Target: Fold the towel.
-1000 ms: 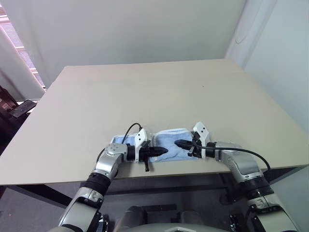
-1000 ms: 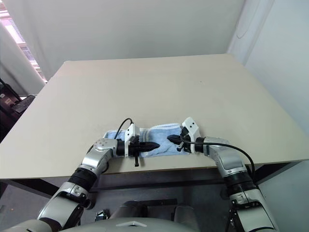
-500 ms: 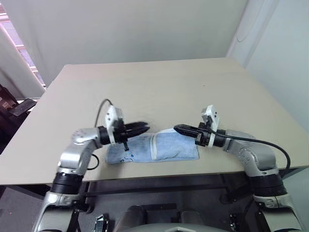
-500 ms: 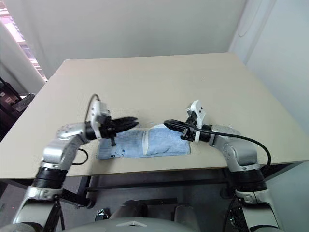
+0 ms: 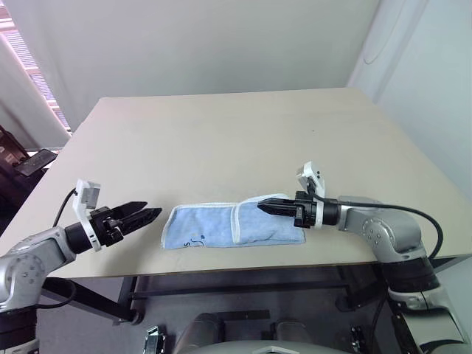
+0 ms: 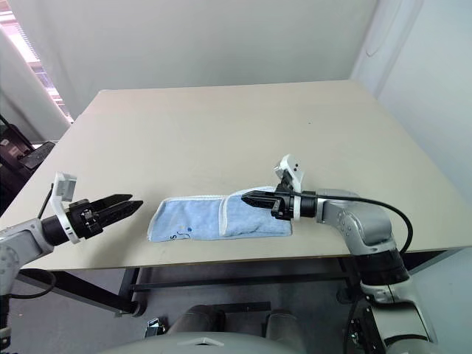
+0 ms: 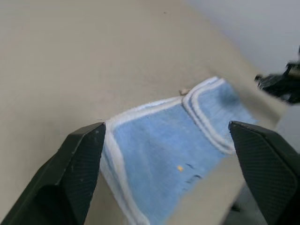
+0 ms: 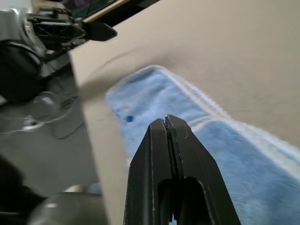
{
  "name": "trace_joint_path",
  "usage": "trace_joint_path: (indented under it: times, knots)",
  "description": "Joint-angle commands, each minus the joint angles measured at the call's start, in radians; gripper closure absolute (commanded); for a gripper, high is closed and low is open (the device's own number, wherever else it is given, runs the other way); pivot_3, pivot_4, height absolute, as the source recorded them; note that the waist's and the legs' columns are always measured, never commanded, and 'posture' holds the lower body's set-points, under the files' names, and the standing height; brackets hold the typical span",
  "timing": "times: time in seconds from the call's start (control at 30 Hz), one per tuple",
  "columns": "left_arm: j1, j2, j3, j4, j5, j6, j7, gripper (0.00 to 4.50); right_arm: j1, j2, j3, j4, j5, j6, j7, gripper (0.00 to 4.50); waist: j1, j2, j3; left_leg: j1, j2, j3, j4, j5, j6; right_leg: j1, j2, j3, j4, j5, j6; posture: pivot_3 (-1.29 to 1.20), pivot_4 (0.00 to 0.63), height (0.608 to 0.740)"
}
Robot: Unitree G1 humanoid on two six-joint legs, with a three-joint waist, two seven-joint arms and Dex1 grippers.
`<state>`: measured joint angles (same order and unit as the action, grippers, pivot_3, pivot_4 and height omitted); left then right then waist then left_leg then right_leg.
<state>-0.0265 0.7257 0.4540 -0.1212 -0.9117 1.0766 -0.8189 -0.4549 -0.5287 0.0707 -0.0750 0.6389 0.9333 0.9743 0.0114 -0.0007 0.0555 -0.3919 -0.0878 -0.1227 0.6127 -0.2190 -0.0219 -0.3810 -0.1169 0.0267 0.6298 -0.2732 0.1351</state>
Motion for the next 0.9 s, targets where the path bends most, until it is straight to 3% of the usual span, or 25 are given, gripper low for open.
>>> trace_joint_path:
  times: [0.03, 0.4, 0.9]
  knots:
    - [-0.015, -0.008, 0.032, 0.043, -0.063, 0.193, 0.124, 0.02, -0.07, 0.017, -0.042, 0.031, 0.094, 0.116, 0.01, 4.5, -0.001, 0.0, 0.0, 0.0, 0.0, 0.0, 0.0, 0.0, 0.0, -0.001, 0.0, 0.0, 0.0, 0.0, 0.0, 0.0, 0.0, 0.74]
    - [-0.113, -0.105, 0.094, 0.163, -0.1, 0.52, 0.33, 0.02, -0.09, 0.012, -0.088, 0.039, 0.159, 0.234, -0.048, 4.5, -0.001, -0.001, -0.001, -0.005, -0.001, 0.001, -0.001, 0.0, 0.0, -0.007, 0.0, 0.0, 0.001, 0.001, -0.001, 0.0, 0.0, 0.74]
    - [-0.048, -0.129, 0.067, 0.141, -0.411, 0.538, 0.571, 0.02, -0.075, 0.049, -0.119, 0.042, 0.177, 0.239, -0.124, 4.5, 0.001, 0.0, -0.001, -0.005, -0.001, 0.003, -0.002, 0.0, 0.0, -0.007, -0.002, 0.002, -0.001, 0.001, -0.001, 0.0, 0.0, 0.74]
